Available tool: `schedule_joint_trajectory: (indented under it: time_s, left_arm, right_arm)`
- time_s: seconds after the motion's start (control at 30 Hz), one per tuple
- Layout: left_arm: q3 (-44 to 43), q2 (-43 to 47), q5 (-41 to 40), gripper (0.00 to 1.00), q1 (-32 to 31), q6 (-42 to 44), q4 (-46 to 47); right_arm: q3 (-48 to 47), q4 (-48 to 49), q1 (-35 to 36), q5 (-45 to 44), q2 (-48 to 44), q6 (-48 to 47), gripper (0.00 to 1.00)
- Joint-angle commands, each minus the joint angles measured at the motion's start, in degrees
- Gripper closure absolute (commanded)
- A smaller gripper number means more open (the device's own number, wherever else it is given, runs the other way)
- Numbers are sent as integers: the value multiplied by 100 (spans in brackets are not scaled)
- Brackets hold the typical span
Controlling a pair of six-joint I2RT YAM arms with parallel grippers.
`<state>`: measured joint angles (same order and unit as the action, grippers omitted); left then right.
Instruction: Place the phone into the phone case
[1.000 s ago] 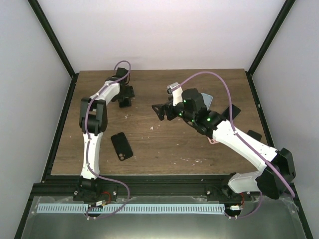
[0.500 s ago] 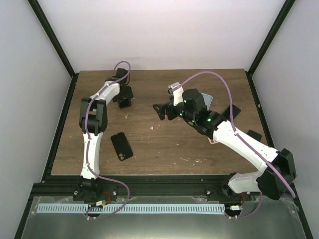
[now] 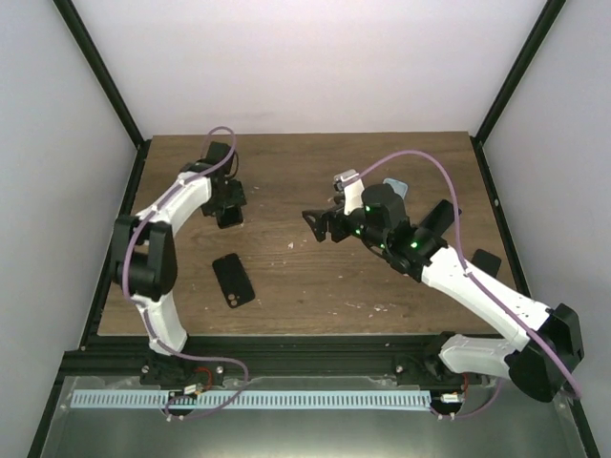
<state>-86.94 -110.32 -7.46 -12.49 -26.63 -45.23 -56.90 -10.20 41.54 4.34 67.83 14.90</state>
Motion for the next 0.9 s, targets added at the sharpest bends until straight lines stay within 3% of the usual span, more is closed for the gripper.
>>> schedule_joint_trajectory:
  time_s: [0.0, 0.33, 0.6, 0.87]
  left_arm:
    - [800, 987, -164, 40, -158, -324, -34]
    - [2876, 2917, 10, 41, -537, -1105, 55]
    - [3929, 3581, 305, 42, -965, -1941, 70]
    - [4409, 3724, 432, 43, -1158, -2401, 292]
  right_arm:
    - [165, 120, 12, 114, -186, 274, 0]
    - [565, 65, 27, 262, -648, 429, 0]
    - [734, 95, 21, 426, -733, 545, 0]
    - [652, -14, 21, 366, -788, 474, 0]
